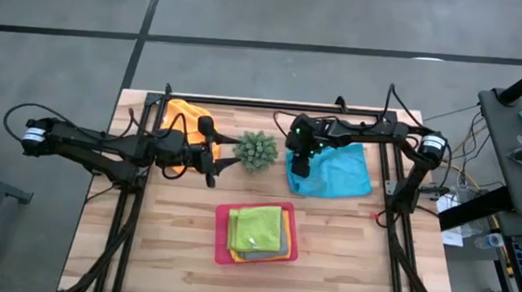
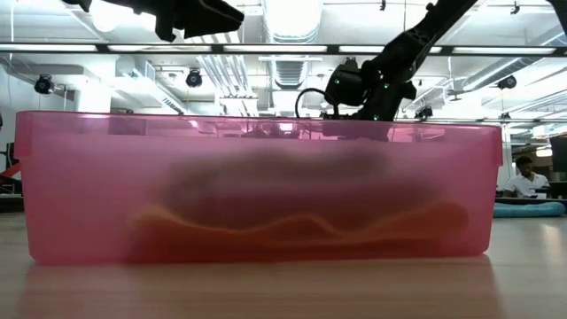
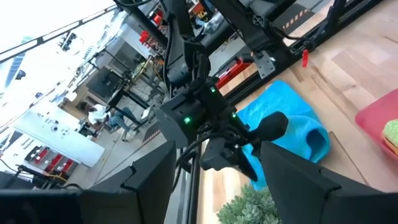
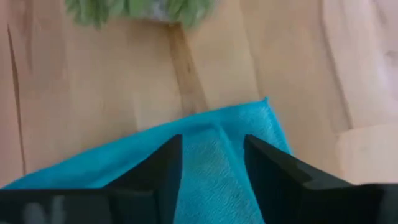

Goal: Fold microfiber towels
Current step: Fold the blue microfiber cloth

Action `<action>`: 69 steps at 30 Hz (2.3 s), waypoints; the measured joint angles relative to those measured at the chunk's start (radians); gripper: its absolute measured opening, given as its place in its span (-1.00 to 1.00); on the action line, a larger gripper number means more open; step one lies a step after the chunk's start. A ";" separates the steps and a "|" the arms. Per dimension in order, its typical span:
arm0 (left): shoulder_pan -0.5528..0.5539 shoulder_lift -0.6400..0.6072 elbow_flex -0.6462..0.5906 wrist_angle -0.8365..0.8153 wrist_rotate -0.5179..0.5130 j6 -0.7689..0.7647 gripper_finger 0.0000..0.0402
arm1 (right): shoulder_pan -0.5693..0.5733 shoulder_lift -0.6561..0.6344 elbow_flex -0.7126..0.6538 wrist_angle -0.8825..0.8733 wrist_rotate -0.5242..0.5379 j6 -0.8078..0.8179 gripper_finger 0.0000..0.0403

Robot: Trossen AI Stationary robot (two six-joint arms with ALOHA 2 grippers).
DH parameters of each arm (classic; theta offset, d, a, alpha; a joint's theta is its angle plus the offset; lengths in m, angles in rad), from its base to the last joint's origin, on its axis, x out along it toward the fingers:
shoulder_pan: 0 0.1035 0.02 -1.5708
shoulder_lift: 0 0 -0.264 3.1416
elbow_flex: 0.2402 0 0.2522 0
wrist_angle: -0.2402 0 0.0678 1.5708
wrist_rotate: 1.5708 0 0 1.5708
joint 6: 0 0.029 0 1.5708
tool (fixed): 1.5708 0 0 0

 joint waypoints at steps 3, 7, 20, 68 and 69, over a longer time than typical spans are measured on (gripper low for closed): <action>0.000 0.000 0.000 0.023 0.000 0.000 0.09 | -0.004 0.005 -0.022 0.033 0.008 -0.009 -0.08; 0.000 0.002 -0.002 0.022 0.000 -0.001 0.09 | -0.004 0.013 -0.049 0.076 0.020 -0.011 -0.07; 0.000 0.002 -0.002 0.025 0.000 -0.001 0.09 | -0.004 0.013 -0.067 0.091 0.009 -0.025 -0.43; 0.000 0.002 -0.002 0.038 -0.019 0.001 0.09 | 0.035 0.038 -0.070 0.104 0.069 -0.085 -0.21; 0.000 0.002 -0.002 0.038 -0.019 0.001 0.09 | 0.035 0.043 -0.070 0.105 0.065 -0.086 -0.23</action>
